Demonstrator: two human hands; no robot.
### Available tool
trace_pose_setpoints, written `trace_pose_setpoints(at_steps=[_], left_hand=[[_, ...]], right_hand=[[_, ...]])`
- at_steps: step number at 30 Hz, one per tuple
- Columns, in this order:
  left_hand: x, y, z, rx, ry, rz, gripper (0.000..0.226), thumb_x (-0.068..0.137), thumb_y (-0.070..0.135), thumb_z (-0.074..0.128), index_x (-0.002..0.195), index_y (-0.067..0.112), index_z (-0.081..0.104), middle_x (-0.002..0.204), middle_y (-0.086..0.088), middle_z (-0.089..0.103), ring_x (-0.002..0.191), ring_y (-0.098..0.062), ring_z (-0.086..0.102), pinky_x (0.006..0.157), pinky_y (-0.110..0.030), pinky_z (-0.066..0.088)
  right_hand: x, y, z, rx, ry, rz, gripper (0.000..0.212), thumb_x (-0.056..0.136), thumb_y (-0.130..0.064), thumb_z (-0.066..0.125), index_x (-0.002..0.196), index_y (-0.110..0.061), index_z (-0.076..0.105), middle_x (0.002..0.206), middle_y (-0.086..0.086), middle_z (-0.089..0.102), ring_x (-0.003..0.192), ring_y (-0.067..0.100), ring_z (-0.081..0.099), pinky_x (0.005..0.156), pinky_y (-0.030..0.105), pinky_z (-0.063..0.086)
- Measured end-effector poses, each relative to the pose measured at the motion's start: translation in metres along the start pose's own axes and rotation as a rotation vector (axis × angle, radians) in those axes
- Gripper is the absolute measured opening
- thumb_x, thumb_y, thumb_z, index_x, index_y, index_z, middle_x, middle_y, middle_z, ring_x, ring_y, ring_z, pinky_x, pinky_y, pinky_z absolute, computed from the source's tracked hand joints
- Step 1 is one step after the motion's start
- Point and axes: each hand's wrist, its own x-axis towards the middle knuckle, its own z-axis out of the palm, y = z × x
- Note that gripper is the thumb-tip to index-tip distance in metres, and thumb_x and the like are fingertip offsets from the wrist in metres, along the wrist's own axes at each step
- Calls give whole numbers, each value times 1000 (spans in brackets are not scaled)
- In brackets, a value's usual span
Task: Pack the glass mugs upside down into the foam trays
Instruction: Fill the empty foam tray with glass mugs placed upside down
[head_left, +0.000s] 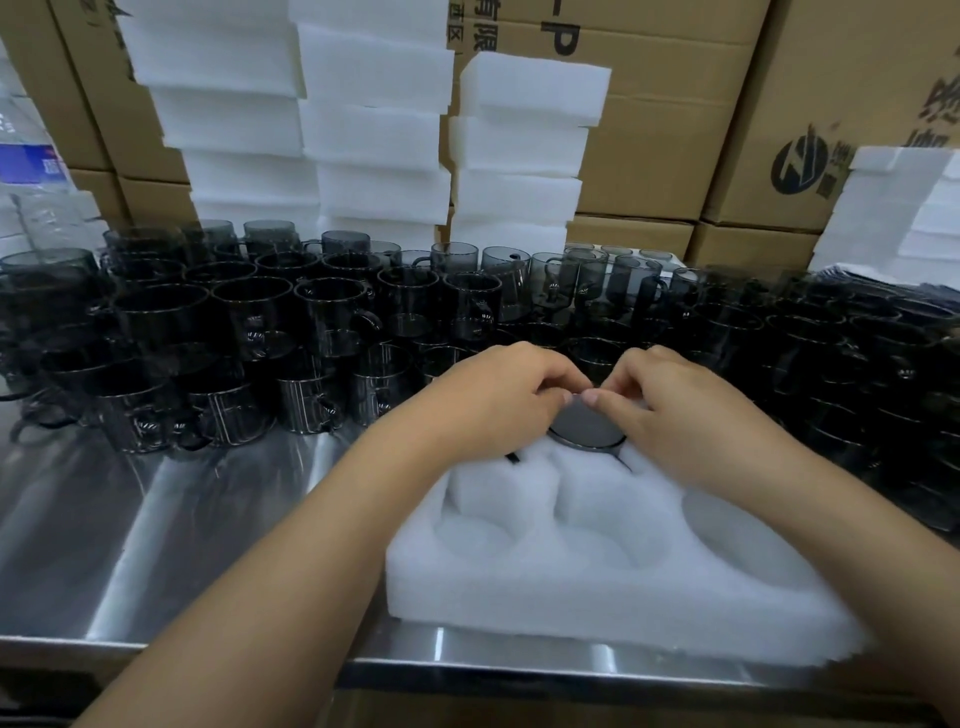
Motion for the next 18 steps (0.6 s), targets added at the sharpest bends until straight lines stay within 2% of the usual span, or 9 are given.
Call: trace_pose_setpoints(at_steps=[2,5,7,9,11,12,14,16,18], left_hand=[[1,-2,0,-30,-10,14,27,97,20,51,110,37,67,100,16,65,89,-3,60,59,-18,46],[1,-2,2,-113,83,54,24,92,14,59,108,27,70,98,12,66,92,-3,59,78,-18,47],[0,-2,3,-176,284,68,23,92,8,56,105,21,71,95,8,64,93,-7,58,85,-20,43],[-2,-2,1,-248,572,28,28,93,2,49,98,20,70,91,8,62,99,-14,57,91,-27,42],[-3,-3,-3,-325,797,-33,36,91,0,43,88,27,66,84,15,59,100,-20,56,90,-32,43],[-4,-4,-5,-342,854,-63,39,91,0,41,83,33,62,81,18,57,100,-20,56,89,-33,44],[-5,-4,-7,-351,882,-120,44,90,0,39,78,39,55,80,20,55,101,-20,54,88,-35,44],[-4,-5,-7,-354,860,-173,45,90,-1,37,77,39,53,81,21,55,105,-19,53,90,-37,44],[-4,-6,-7,-343,826,-202,46,89,-2,36,76,39,53,82,22,54,106,-20,53,91,-37,44]], right_hand=[[1,-2,-1,-48,-4,-21,22,93,-44,51,79,-27,46,88,-9,44,81,15,51,69,33,37],[3,-3,-1,-87,-18,-43,23,93,-44,50,81,-25,46,86,-9,43,81,16,50,69,33,38],[3,-2,-3,-80,-27,-44,25,94,-46,49,80,-25,47,84,-9,45,78,14,49,67,32,37],[6,-1,-8,-44,-25,-32,32,95,-47,45,77,-22,53,78,-5,53,67,11,49,57,29,34],[13,-1,-14,14,-11,0,39,97,-45,42,76,-19,62,68,-3,59,57,10,50,50,26,32],[18,-1,-15,21,-5,3,37,98,-42,43,77,-20,64,66,-5,59,57,9,50,49,25,31],[29,-3,-17,20,-16,-28,24,97,-33,50,81,-24,64,72,-11,59,62,6,51,51,22,33],[38,-7,-18,12,-93,-83,10,94,-25,56,93,-31,64,89,-12,61,76,7,54,60,21,37],[45,-9,-20,-55,-206,-124,20,92,-22,60,107,-36,65,103,-12,57,89,7,50,72,21,36]])
